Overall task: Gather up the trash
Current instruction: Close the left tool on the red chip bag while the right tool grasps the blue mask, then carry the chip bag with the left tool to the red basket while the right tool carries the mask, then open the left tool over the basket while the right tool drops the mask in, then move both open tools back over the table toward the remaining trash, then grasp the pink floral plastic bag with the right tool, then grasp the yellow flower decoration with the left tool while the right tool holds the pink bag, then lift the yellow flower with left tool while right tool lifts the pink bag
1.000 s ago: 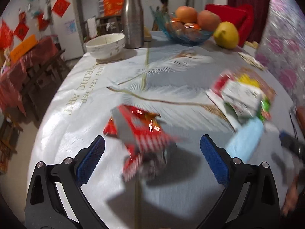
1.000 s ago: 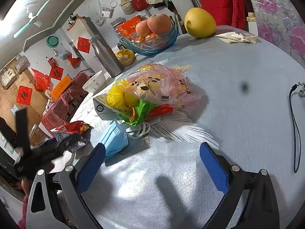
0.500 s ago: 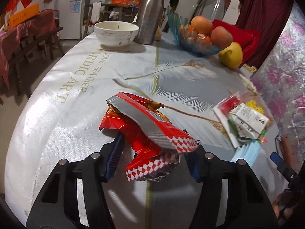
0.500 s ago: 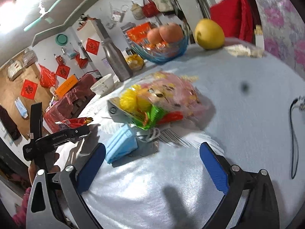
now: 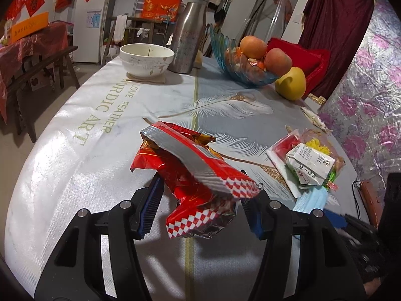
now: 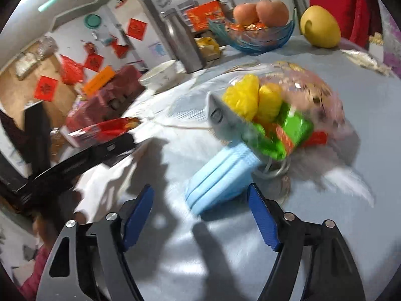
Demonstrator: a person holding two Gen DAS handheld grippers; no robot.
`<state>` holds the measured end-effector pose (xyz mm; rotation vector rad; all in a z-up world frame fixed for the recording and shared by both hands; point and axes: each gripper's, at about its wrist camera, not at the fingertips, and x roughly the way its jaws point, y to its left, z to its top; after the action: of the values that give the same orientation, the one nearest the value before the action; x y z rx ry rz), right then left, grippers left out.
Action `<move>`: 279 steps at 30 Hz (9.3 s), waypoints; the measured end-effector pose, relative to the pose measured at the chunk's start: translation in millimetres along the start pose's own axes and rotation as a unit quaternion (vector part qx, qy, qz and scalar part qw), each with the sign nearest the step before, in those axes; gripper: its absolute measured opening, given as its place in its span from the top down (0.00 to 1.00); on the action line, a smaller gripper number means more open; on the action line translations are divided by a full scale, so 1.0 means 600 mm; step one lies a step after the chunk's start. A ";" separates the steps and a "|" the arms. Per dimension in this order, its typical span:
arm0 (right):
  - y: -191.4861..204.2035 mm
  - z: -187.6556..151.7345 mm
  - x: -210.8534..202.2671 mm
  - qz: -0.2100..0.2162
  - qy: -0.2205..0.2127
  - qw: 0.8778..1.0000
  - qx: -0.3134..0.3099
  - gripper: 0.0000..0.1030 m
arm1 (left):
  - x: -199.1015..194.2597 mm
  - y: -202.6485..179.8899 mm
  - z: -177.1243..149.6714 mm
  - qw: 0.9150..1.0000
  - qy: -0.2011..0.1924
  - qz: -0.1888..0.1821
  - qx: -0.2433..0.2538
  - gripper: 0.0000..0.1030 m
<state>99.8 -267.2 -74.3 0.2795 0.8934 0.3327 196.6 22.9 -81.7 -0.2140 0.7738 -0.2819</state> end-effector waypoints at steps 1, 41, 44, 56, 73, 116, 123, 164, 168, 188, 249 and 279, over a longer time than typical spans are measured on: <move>0.001 0.005 0.010 -0.013 0.002 1.000 -0.005 0.30 | -0.001 0.001 0.000 1.000 0.000 -0.001 -0.001 0.43; 0.185 -0.002 -0.120 0.166 -0.063 0.980 -0.092 0.73 | -0.382 0.288 -0.092 0.983 -0.081 0.159 -0.053 0.43; 0.222 -0.008 -0.108 0.174 -0.046 0.978 -0.106 0.73 | -0.384 0.352 -0.137 0.979 -0.047 0.178 -0.082 0.43; 0.390 -0.031 -0.028 0.201 0.035 0.964 -0.169 0.73 | -0.319 0.544 -0.286 0.966 0.065 0.163 -0.192 0.38; 0.597 -0.093 0.038 0.257 0.125 0.922 -0.262 0.73 | -0.383 0.597 -0.286 0.951 0.033 0.216 -0.220 0.09; 0.645 -0.106 0.084 0.246 0.123 0.922 -0.272 0.44 | -0.470 0.597 -0.244 0.941 -0.026 0.251 -0.224 0.07; 0.575 -0.069 0.045 0.234 0.079 0.938 -0.245 0.40 | -0.469 0.545 -0.218 0.950 -0.033 0.244 -0.194 0.07; -0.067 0.075 -0.061 -0.152 -0.099 0.984 -0.003 0.22 | -0.119 0.089 -0.074 0.996 0.059 0.069 0.013 0.07; -0.046 0.083 -0.020 -0.118 -0.045 0.991 -0.051 0.20 | -0.109 0.083 -0.069 0.996 0.062 0.067 0.013 0.07; -0.076 0.060 -0.032 0.059 -0.065 0.996 0.022 0.05 | -0.056 0.022 -0.058 0.996 0.071 0.049 0.039 0.07; -0.183 0.030 -0.079 -0.019 -0.107 0.991 0.073 0.33 | 0.000 -0.089 -0.026 0.993 0.083 -0.029 0.081 0.07; -0.152 0.040 -0.017 -0.080 -0.020 0.996 0.030 0.11 | -0.034 -0.019 -0.040 0.998 0.039 -0.018 0.047 0.53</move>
<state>128.3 -357.1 -86.6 0.2663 0.8818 0.1516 163.8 16.8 -81.5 -0.1278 0.8333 -0.3611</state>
